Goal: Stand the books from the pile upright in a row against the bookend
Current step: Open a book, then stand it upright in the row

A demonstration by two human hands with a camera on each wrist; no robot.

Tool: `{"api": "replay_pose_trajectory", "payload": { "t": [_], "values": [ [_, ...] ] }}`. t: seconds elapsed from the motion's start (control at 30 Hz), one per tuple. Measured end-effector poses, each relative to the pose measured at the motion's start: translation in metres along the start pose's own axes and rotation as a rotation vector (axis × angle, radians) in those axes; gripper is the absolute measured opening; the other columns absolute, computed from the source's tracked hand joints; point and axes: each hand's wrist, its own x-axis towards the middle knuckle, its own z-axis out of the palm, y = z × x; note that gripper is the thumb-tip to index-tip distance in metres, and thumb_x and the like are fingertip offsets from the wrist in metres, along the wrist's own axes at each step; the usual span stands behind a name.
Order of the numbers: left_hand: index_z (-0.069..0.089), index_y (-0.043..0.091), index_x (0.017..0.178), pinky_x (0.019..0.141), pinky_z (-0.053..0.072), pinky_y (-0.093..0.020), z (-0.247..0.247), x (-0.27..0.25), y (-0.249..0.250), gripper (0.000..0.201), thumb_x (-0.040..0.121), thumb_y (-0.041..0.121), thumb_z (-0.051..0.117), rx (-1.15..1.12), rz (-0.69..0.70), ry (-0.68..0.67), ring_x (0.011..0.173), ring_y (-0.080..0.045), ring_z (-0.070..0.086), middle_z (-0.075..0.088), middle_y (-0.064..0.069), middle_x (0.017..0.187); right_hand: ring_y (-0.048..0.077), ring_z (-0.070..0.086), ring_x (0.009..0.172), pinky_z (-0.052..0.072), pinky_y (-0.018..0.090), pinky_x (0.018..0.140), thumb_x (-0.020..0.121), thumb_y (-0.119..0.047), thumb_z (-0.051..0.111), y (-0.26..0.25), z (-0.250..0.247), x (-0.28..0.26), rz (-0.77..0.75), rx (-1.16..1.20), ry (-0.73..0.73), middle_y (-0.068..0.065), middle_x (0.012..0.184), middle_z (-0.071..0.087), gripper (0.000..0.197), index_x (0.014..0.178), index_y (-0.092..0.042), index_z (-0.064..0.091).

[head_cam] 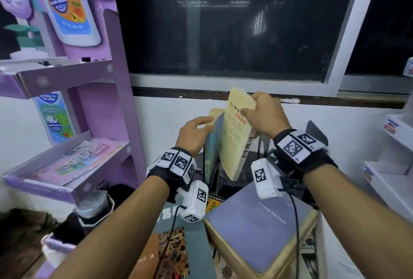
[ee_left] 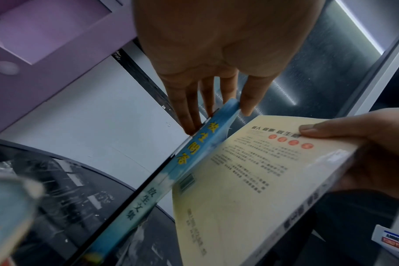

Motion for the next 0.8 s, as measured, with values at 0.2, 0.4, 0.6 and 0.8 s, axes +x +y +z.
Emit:
{"api": "replay_pose_trajectory", "payload": {
  "t": [0.2,0.4,0.6,0.8],
  "values": [
    [0.070,0.029,0.112,0.092,0.054,-0.043,-0.010,0.001,-0.009,0.030,0.082,0.030,0.068,-0.073,0.030,-0.035,0.112,-0.018,0.062,0.063,0.001,0.128,0.036,0.067,0.084,0.059,0.045,0.071,0.090,-0.030,0.058,-0.002,0.042,0.006,0.048,0.003,-0.059,0.013,0.108,0.063,0.025,0.110,-0.014,0.057],
    [0.066,0.023,0.119,0.080,0.059,-0.034,-0.013,0.002,-0.013,0.033,0.087,0.024,0.069,-0.122,0.043,-0.063,0.093,-0.014,0.069,0.067,0.002,0.113,0.036,0.063,0.094,0.056,0.041,0.078,0.092,-0.029,0.057,-0.007,0.067,0.010,0.044,-0.007,-0.089,0.014,0.112,0.061,0.029,0.116,-0.012,0.057],
    [0.065,0.022,0.121,0.079,0.059,-0.031,-0.013,0.002,-0.015,0.034,0.087,0.022,0.068,-0.157,0.061,-0.101,0.092,-0.013,0.069,0.068,0.002,0.107,0.036,0.065,0.090,0.056,0.044,0.080,0.096,-0.034,0.050,-0.009,0.076,0.006,-0.008,0.009,-0.137,0.017,0.114,0.061,0.035,0.123,-0.011,0.052],
    [0.064,0.022,0.124,0.083,0.058,-0.033,-0.015,0.004,-0.020,0.037,0.087,0.021,0.068,-0.170,0.055,-0.142,0.095,-0.017,0.070,0.071,-0.008,0.107,0.033,0.067,0.083,0.057,0.045,0.074,0.097,-0.037,0.045,-0.010,0.074,-0.003,-0.015,0.100,-0.189,0.017,0.110,0.062,0.040,0.126,-0.011,0.052]
  ]
}}
